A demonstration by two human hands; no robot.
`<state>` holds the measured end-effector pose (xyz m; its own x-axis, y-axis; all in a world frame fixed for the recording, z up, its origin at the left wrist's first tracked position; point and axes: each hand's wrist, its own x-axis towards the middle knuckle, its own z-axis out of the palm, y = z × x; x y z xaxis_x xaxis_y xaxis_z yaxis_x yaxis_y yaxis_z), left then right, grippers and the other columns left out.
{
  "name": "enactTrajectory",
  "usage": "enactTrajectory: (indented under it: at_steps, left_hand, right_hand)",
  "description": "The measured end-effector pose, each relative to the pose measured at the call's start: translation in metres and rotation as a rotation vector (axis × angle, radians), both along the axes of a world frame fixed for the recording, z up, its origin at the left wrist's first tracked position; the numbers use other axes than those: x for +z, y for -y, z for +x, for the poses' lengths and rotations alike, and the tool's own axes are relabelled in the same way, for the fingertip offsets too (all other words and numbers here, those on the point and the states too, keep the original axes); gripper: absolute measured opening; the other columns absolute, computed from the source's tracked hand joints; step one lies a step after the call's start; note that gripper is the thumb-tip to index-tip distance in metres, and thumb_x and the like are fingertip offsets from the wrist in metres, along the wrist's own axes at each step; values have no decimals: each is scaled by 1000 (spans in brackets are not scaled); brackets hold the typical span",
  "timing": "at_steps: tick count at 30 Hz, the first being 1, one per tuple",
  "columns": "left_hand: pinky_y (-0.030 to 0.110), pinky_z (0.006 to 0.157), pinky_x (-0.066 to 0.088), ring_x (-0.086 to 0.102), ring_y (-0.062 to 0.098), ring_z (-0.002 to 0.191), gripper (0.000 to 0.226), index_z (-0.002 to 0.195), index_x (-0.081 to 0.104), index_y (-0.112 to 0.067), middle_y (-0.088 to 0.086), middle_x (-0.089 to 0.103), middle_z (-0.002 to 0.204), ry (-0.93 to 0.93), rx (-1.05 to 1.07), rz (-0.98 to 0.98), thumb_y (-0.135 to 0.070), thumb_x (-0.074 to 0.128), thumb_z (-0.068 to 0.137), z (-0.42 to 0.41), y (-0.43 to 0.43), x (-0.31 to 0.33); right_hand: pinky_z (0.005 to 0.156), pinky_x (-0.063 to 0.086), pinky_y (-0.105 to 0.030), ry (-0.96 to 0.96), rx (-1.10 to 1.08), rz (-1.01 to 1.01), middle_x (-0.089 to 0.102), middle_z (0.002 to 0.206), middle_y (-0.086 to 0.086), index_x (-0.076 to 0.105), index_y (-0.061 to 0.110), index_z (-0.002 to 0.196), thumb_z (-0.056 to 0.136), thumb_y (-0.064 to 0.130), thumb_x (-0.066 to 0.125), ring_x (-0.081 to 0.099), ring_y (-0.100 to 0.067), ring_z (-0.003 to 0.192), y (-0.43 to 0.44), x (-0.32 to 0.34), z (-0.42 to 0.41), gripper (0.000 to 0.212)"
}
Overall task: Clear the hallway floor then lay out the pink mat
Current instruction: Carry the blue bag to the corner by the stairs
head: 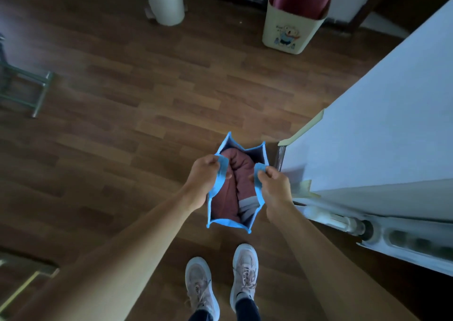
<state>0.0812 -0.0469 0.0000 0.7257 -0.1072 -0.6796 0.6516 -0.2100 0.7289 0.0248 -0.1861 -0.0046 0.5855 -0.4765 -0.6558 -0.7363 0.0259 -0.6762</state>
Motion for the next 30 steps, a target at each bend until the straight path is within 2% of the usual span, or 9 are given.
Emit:
enactTrajectory:
  at_steps: [4, 6, 7, 11, 14, 19, 22, 26, 30]
  left_hand:
    - [37, 82, 46, 60, 27, 83, 27, 92, 65, -2, 16, 67, 84, -43, 74, -58, -3, 39, 93, -5, -21, 52]
    - [33, 85, 50, 66, 26, 85, 24, 91, 66, 0, 17, 67, 88, -40, 96, -76, -3, 42, 92, -11, -40, 82]
    - [31, 85, 52, 68, 25, 86, 23, 93, 65, 3, 19, 66, 90, -38, 100, -92, -3, 42, 92, -14, -44, 92]
    - [35, 93, 51, 70, 23, 85, 23, 94, 62, 0, 19, 62, 93, -20, 150, -159, -5, 40, 96, -31, -70, 142]
    - [32, 92, 51, 71, 17, 82, 25, 90, 64, -7, 15, 68, 96, 3, 199, -192, -9, 40, 97, -47, -90, 182]
    - [32, 95, 49, 67, 24, 100, 29, 118, 59, -3, 15, 67, 112, 59, 265, -190, -15, 42, 99, -73, -121, 233]
    - [22, 79, 51, 67, 16, 91, 24, 112, 59, -10, 7, 69, 102, 114, 308, -212, -18, 42, 99, -92, -139, 257]
    - [13, 63, 53, 69, 6, 71, 17, 96, 62, -10, 3, 70, 86, 220, 452, -215, -12, 45, 96, -131, -166, 287]
    - [15, 62, 45, 63, 4, 69, 18, 85, 58, -14, 5, 61, 89, 266, 574, -192, -11, 45, 97, -179, -191, 308]
  right_hand:
    - [53, 27, -28, 21, 57, 2, 52, 79, -32, 58, -10, 99, 91, 10, 41, 35, -18, 64, -19, 52, 9, 27]
    - [59, 27, -31, 54, 85, -10, 52, 87, -40, 54, -14, 93, 90, 7, 39, 36, -17, 69, -35, 85, 7, 25]
    - [58, 26, -31, 63, 97, -20, 50, 77, -37, 54, -9, 84, 89, 6, 40, 34, -17, 68, -40, 94, 7, 22]
    - [47, 24, -24, 84, 190, -64, 32, 53, 5, 48, 20, 57, 87, 2, 42, 27, -11, 52, -61, 139, 6, 36]
    - [42, 29, -20, 95, 268, -26, 41, 57, -1, 65, 7, 75, 81, -7, 38, 35, -11, 47, -81, 179, -3, 31]
    - [36, 26, -19, 127, 390, 39, 39, 55, -4, 67, 3, 89, 75, -10, 30, 30, -9, 38, -111, 228, -17, 41]
    - [38, 28, -20, 166, 490, 9, 44, 59, -5, 66, 12, 87, 76, -10, 33, 35, -10, 40, -127, 250, -24, 42]
    - [57, 37, -31, 247, 618, 61, 56, 80, -18, 64, 8, 88, 77, -12, 35, 50, -25, 70, -154, 277, -46, 37]
    - [53, 39, -26, 247, 755, 225, 54, 65, -7, 63, 17, 74, 82, -9, 36, 48, -17, 55, -178, 304, -80, 38]
